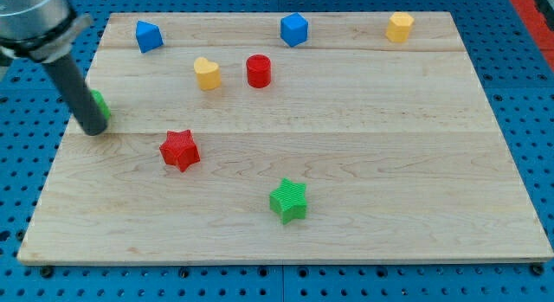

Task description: Slide the yellow heart to the center right

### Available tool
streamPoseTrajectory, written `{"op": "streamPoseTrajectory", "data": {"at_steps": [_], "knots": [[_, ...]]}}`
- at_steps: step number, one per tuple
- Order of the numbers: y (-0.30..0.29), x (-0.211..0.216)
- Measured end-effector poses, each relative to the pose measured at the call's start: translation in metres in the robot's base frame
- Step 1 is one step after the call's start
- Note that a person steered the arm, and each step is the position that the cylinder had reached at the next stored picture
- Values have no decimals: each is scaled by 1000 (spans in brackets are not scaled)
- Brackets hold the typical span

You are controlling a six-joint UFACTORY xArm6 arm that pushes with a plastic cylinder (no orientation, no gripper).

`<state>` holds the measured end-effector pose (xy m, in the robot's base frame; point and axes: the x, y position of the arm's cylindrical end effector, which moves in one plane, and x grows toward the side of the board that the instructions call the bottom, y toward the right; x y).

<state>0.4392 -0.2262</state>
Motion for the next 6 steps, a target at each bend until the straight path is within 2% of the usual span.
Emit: {"op": "streamPoseTrajectory", "data": {"at_steps": [1, 2, 3, 5, 6], "knots": [[28, 24], [58, 23], [98, -12], [52, -88], [89, -123]]}}
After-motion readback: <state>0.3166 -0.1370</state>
